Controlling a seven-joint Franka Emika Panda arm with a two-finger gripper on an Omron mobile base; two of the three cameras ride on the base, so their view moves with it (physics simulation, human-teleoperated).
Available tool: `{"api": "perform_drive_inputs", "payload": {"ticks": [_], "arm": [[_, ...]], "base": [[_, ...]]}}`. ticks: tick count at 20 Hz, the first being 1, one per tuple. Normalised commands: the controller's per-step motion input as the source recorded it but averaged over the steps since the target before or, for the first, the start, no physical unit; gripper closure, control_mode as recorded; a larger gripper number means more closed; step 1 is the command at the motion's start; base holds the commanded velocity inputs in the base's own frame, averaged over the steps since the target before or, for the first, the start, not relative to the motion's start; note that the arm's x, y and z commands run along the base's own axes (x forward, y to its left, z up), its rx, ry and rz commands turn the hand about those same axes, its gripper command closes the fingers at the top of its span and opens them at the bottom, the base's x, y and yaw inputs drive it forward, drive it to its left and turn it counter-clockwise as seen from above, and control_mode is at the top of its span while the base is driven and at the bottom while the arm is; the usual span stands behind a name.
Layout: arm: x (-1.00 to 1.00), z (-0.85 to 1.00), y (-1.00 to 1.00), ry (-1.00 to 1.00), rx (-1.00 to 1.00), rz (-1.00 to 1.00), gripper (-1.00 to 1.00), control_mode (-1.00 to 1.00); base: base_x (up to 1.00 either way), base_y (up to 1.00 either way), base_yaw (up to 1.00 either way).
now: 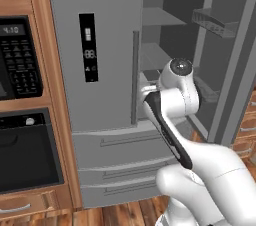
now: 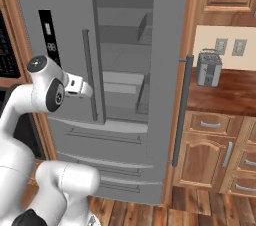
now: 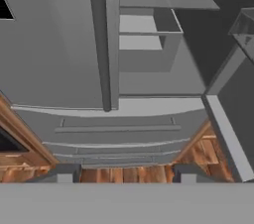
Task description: Place one of the steaks on the plate and the other in the bowl. Then place the bowl in the fridge.
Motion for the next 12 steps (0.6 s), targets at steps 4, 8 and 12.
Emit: {"api": "perform_drive_inputs", "payload": {"ticks": [4,8,12], "arm": [[0.36,0.14,0.01,0.00,0.06,0.01,-1.00,-1.00],[0.41,0.02,0.12,-0.05,0.03,0.00,-1.00,-1.00],[0.51,0.00,0.18,-0.15,0.02,0.00,-1.00,-1.00]], "base": [[0.00,0.00,0.00],[0.00,0.00,0.00],[0.00,0.00,0.00]]}}
